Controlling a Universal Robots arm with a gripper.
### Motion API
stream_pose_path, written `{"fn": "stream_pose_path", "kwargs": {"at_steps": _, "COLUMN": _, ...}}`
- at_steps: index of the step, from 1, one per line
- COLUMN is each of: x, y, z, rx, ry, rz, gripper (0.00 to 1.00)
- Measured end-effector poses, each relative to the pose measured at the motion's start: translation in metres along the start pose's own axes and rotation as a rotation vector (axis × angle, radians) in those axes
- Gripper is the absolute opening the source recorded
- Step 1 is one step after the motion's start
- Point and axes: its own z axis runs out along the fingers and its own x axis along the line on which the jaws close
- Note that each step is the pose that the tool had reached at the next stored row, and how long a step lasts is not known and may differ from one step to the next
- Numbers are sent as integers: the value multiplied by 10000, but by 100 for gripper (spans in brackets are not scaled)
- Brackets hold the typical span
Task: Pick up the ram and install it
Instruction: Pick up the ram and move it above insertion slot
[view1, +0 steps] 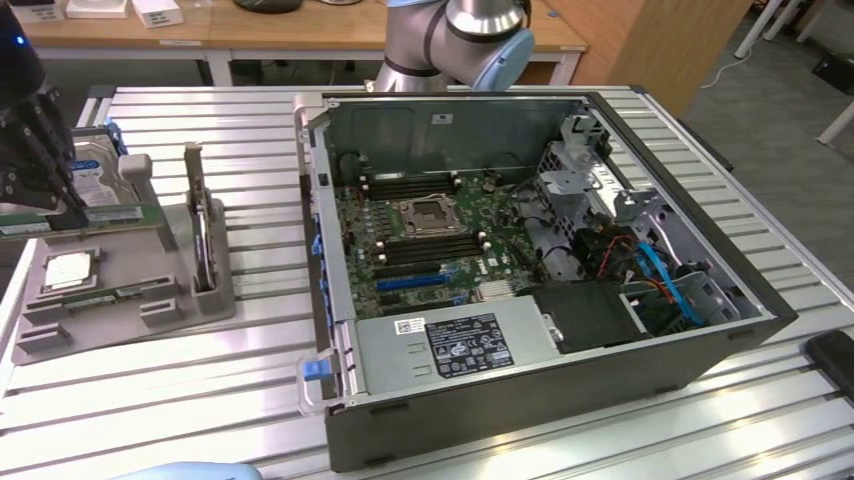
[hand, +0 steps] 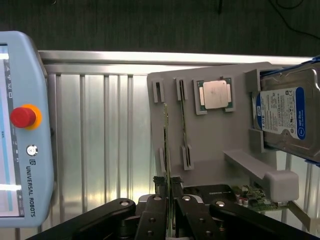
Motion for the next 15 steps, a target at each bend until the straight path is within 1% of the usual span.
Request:
{"fn": "stream_pose_path", "kwargs": {"at_steps": 5, "x": 0, "y": -22, "z": -38, "rx": 0, "ry": -1, "rz": -1, "gripper": 14}}
{"fn": "stream_pose_path", "kwargs": {"at_steps": 15, "x": -1, "y": -105, "z": -90, "rx": 0, "ry": 1, "rz": 0, "gripper": 14}}
